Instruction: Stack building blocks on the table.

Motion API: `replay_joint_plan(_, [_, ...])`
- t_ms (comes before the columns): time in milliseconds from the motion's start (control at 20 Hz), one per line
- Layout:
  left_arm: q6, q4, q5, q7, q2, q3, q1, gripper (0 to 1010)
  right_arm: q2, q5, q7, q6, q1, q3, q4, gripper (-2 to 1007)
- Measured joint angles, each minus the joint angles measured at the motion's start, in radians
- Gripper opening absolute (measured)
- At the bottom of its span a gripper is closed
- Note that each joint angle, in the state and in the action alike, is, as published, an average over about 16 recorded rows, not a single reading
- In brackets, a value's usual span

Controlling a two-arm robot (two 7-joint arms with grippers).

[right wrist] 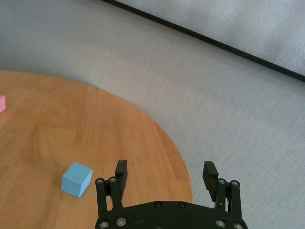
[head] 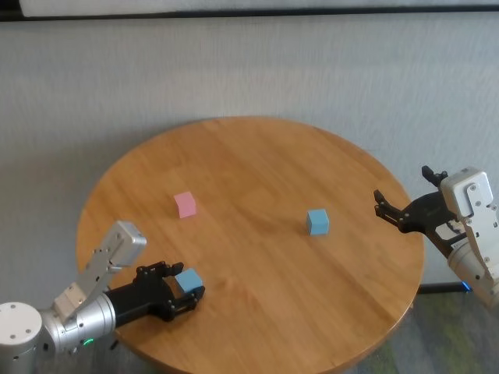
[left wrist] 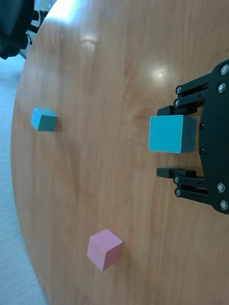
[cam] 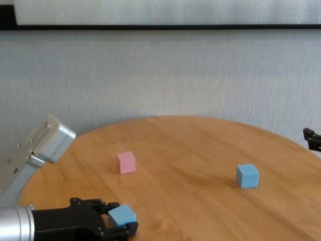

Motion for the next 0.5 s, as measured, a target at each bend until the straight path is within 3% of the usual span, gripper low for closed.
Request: replay_joint_plan(500, [0.006, -0.030, 0.011, 0.030, -0.005, -0.011, 0.006, 445, 0.000, 0.000, 0.000, 0.000, 0.000, 0.000, 0.000, 1001])
